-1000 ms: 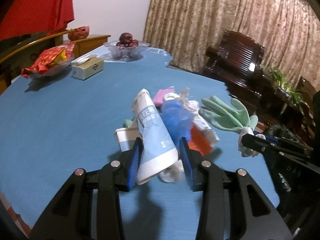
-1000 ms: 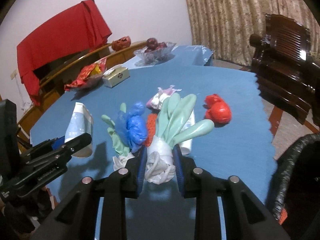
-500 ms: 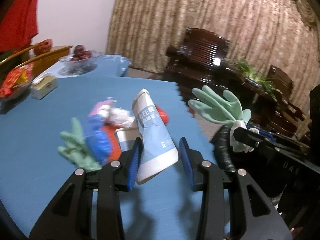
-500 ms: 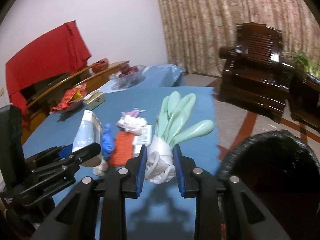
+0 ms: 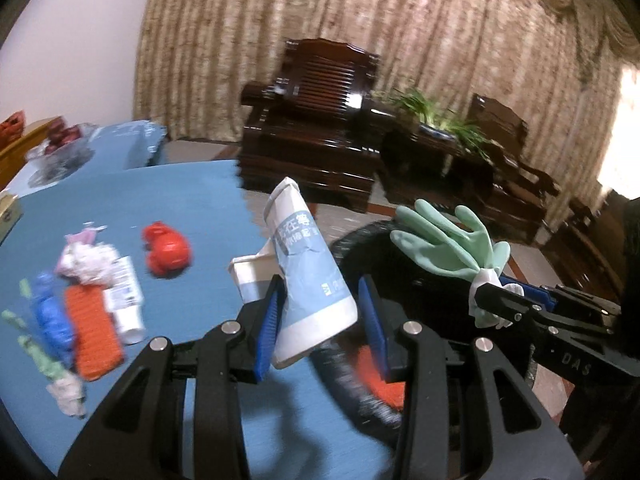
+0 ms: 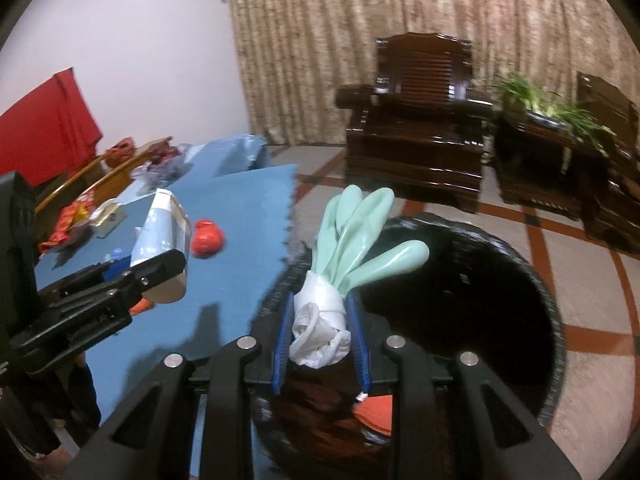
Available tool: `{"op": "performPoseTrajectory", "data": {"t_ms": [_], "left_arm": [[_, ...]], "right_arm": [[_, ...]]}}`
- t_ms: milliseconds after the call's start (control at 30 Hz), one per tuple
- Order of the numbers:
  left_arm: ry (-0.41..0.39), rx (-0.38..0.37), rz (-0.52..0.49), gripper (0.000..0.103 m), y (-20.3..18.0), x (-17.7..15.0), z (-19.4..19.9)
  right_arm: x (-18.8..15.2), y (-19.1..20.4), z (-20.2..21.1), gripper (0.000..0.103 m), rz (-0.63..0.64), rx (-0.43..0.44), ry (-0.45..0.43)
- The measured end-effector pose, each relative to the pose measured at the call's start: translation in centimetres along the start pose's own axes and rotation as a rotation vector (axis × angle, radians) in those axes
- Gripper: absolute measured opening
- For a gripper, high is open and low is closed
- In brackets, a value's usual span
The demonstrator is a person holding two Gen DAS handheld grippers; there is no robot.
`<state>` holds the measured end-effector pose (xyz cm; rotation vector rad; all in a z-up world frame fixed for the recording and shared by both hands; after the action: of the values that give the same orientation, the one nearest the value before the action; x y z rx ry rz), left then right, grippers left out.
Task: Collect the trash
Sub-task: 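Carry the cup and glove over the bin and open both tools to drop them, then move both tools back toward the remaining trash on the table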
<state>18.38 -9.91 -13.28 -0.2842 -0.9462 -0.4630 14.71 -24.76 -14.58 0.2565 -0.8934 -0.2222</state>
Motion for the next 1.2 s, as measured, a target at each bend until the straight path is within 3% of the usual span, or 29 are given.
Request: {"op": "performPoseTrajectory", "data": {"t_ms": [400,533,600,733,800,900,1000,1200], "left_arm": [[0.044,-0.148,-0.068,0.038,-6.9,0.9,-6.2],[0.062,-0.191,-0.071,0.046,-8.0,0.8,-7.5],[0.063,-0.195,-0.061,0.058,-7.8,0.8,-7.6],[0.055,-0.17,-0.052,0.07,-6.8,0.8,-7.0],[0.051,-0.153,-0.04,0.075,-5.9,1.0,-6.5],[0.043,-0.105,-0.02,0.085,-4.0,0.8,-5.3],[0.04,-0.044,0.009,0.09,-1.7,0.2,-3.6],[0.041,0.079,0.06,0.091,3.6,-1.5,0.2]], "right_arm": [[-1.3,-5.7,-0.5,0.027,-0.074,-0.104,0.027],[-1.6,-7.0,-0.9,0.03,-0.089,-0.138,0.04],[-1.7,-7.5,-0.6,0.038,-0.092,-0.153,0.031],[-1.5,-8.1,-0.4,0.056,-0.101,-0.18,0.013],[-1.4,-8.1,-0.2,0.078,-0.103,-0.19,0.002],[-1.1,-7.5,-0.1,0.091,-0.097,-0.179,-0.013],[-0.7,-6.3,-0.1,0.097,-0.091,-0.161,-0.022],[-0.5,-2.6,-0.9,0.097,-0.079,-0.088,-0.018]]}}
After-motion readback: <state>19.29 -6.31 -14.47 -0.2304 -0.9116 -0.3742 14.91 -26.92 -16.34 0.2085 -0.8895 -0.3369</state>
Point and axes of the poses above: each gripper's, at about its wrist camera, not at the fingertips, and z roughly against the way its jaws point, y to its left, x to its top, the point moved 7 cm from there along -z, roughly the way its jaws point, and after that the axes turned 11 degrees about -z, right-handed, at the moved point
